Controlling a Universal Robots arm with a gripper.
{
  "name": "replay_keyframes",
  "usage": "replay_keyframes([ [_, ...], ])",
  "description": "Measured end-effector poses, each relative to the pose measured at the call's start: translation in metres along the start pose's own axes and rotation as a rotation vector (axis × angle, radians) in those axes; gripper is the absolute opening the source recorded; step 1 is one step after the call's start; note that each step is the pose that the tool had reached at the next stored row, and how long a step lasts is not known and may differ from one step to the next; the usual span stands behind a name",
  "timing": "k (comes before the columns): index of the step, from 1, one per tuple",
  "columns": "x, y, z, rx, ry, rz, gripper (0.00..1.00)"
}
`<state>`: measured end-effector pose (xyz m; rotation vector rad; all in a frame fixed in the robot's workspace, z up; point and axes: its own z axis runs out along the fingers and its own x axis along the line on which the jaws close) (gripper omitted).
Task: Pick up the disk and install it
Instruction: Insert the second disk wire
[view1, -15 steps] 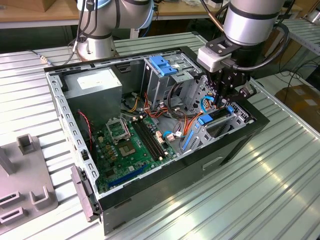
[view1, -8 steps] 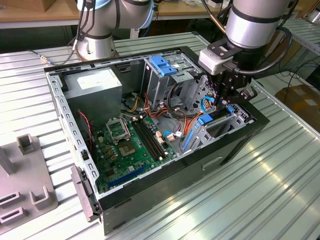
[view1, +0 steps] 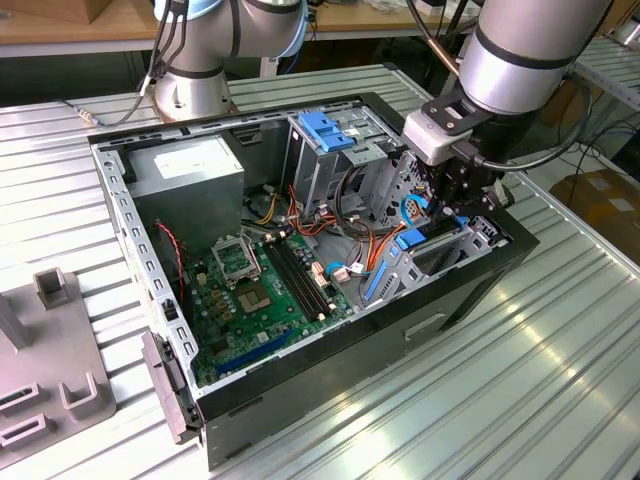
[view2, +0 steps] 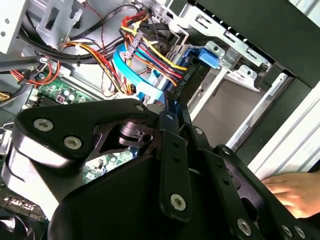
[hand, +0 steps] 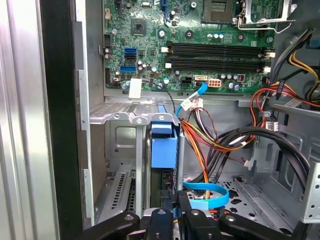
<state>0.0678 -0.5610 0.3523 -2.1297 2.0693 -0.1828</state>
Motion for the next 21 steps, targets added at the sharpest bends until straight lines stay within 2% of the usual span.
replay_keyframes([
  [3, 0.0025, 0.0005, 0.0019, 0.0000, -0.0008, 0.000, 0.16],
  [10, 0.0027, -0.0001, 0.0053, 0.0000, -0.0008, 0.000, 0.16],
  [21, 0.0016, 0.0000, 0.0067, -0.0002, -0.0034, -0.007, 0.16],
])
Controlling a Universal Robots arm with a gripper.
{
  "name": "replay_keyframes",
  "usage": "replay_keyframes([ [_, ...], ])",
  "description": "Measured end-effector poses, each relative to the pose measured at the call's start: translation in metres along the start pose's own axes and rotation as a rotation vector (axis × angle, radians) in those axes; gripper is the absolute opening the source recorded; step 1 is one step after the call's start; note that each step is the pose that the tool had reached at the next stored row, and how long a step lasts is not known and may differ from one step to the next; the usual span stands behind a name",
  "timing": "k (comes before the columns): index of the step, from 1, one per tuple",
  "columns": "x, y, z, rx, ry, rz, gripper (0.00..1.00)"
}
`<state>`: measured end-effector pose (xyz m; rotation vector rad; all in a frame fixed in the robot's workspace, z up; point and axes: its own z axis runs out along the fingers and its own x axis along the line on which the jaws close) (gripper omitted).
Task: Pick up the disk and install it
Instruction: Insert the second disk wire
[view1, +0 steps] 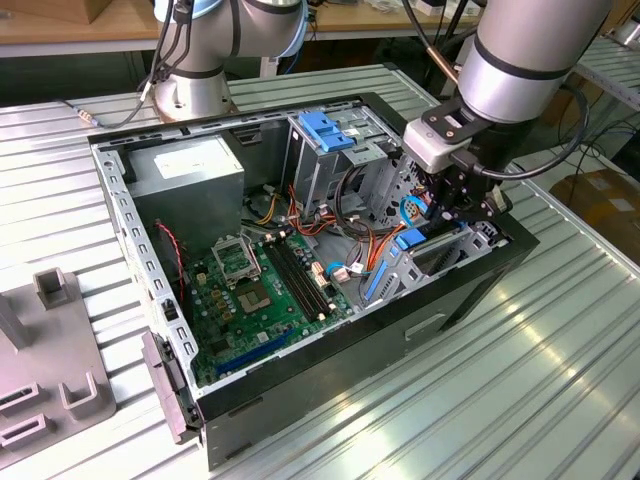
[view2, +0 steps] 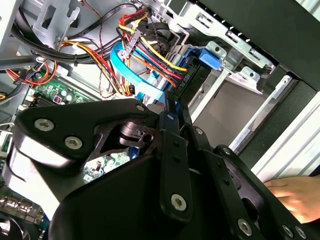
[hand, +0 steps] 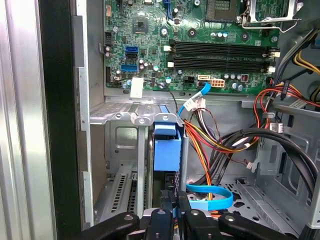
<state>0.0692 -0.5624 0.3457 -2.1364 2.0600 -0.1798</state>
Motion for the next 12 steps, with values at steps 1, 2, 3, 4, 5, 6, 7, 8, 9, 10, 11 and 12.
replay_keyframes([
  [1, -0.0001, 0.0000, 0.0001, 0.0000, 0.0000, 0.000, 0.16],
  [2, -0.0001, 0.0001, 0.0002, 0.0000, -0.0002, 0.000, 0.16],
  [3, -0.0001, 0.0001, 0.0005, 0.0000, -0.0010, 0.000, 0.16],
  [4, -0.0001, 0.0003, 0.0013, 0.0001, -0.0030, 0.001, 0.16],
  [5, -0.0001, 0.0005, 0.0020, 0.0002, -0.0043, 0.001, 0.16],
  [6, -0.0001, 0.0006, 0.0025, 0.0002, -0.0051, 0.001, 0.16],
  [7, -0.0001, 0.0007, 0.0031, 0.0002, -0.0061, 0.001, 0.16],
  [8, -0.0001, 0.0008, 0.0038, 0.0003, -0.0070, 0.002, 0.16],
  [9, 0.0000, 0.0010, 0.0048, 0.0003, -0.0075, 0.002, 0.16],
  [10, 0.0000, 0.0013, 0.0061, 0.0003, -0.0080, 0.002, 0.16],
  [11, 0.0001, 0.0015, 0.0070, 0.0003, -0.0078, 0.002, 0.16],
  [12, 0.0001, 0.0015, 0.0070, 0.0002, -0.0078, 0.002, 0.16],
])
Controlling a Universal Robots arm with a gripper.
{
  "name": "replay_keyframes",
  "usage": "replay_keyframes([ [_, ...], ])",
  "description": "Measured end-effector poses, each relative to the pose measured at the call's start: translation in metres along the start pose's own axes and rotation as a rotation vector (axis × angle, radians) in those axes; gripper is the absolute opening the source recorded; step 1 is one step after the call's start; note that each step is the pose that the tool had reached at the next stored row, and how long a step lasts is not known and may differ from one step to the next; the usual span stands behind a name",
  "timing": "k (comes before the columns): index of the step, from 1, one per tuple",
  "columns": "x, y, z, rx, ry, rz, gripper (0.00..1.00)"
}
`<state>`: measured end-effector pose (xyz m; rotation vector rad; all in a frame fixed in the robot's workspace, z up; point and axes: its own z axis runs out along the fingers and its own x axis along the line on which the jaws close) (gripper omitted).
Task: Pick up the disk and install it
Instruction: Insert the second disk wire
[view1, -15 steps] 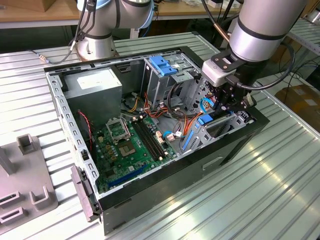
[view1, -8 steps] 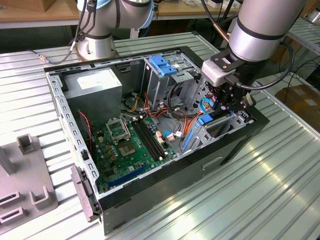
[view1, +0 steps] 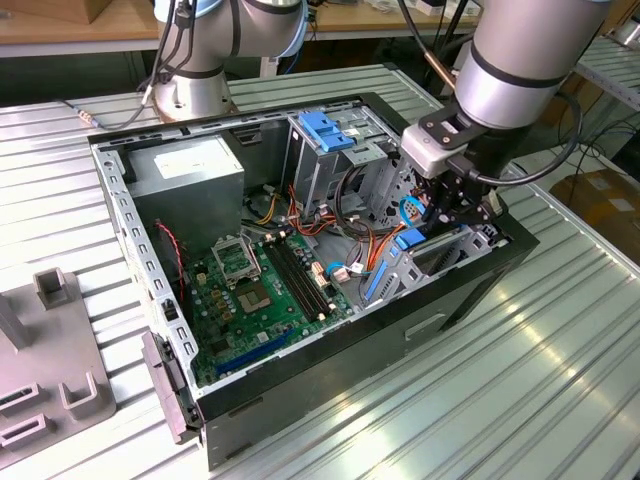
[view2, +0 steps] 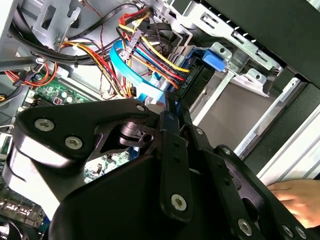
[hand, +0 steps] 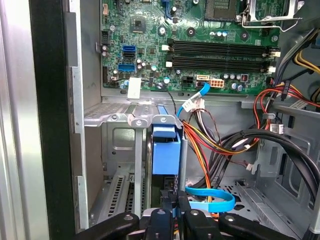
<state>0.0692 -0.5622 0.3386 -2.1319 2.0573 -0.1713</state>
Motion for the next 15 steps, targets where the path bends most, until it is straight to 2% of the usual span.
replay_keyframes([
  [5, 0.0000, 0.0001, 0.0007, 0.0002, -0.0007, 0.000, 0.16],
  [6, 0.0000, 0.0001, 0.0005, 0.0002, -0.0008, 0.000, 0.17],
  [7, 0.0000, -0.0001, -0.0003, 0.0002, -0.0007, 0.000, 0.24],
  [11, -0.0003, -0.0015, -0.0069, 0.0004, -0.0004, 0.000, 0.24],
  [15, -0.0007, -0.0036, -0.0169, 0.0019, -0.0004, 0.000, 0.24],
])
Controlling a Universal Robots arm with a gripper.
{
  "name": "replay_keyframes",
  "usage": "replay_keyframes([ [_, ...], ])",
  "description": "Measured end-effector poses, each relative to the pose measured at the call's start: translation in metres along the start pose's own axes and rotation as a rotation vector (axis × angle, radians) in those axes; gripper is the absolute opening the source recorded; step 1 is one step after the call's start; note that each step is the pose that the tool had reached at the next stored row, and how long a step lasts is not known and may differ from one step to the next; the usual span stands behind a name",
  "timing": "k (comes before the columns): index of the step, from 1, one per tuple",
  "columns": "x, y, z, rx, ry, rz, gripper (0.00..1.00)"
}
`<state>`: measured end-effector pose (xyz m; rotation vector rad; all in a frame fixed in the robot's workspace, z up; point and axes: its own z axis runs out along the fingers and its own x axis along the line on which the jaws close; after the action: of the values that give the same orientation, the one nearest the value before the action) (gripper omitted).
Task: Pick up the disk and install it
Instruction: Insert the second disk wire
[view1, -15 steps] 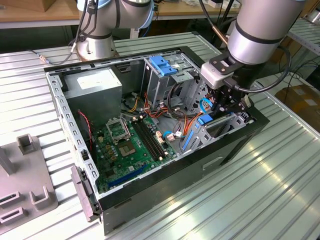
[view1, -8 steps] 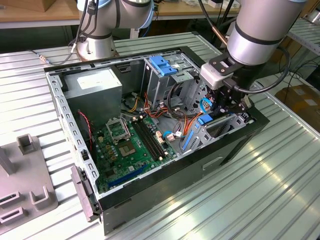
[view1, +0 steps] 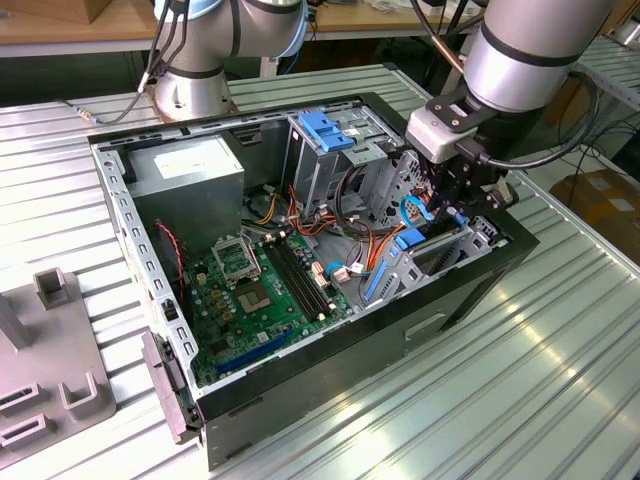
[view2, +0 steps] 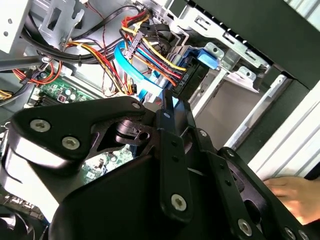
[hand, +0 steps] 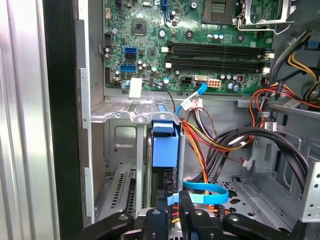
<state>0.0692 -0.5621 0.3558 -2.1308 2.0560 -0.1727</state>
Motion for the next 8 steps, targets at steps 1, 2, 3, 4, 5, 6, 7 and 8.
replay_keyframes([
  [1, 0.0000, 0.0000, 0.0001, 0.0001, -0.0002, 0.000, 0.22],
  [2, 0.0000, 0.0000, 0.0001, 0.0001, -0.0002, 0.000, 0.15],
  [3, 0.0000, 0.0000, 0.0000, 0.0001, -0.0001, 0.000, 0.15],
  [4, 0.0000, 0.0000, 0.0000, 0.0000, 0.0000, 0.000, 0.10],
  [5, 0.0000, 0.0000, 0.0000, 0.0000, 0.0000, 0.000, 0.10],
  [6, 0.0000, 0.0000, 0.0000, 0.0001, 0.0000, 0.000, 0.10],
  [7, 0.0000, 0.0000, 0.0000, 0.0001, -0.0001, 0.000, 0.10],
  [8, 0.0000, 0.0000, 0.0000, 0.0001, -0.0001, 0.000, 0.10],
])
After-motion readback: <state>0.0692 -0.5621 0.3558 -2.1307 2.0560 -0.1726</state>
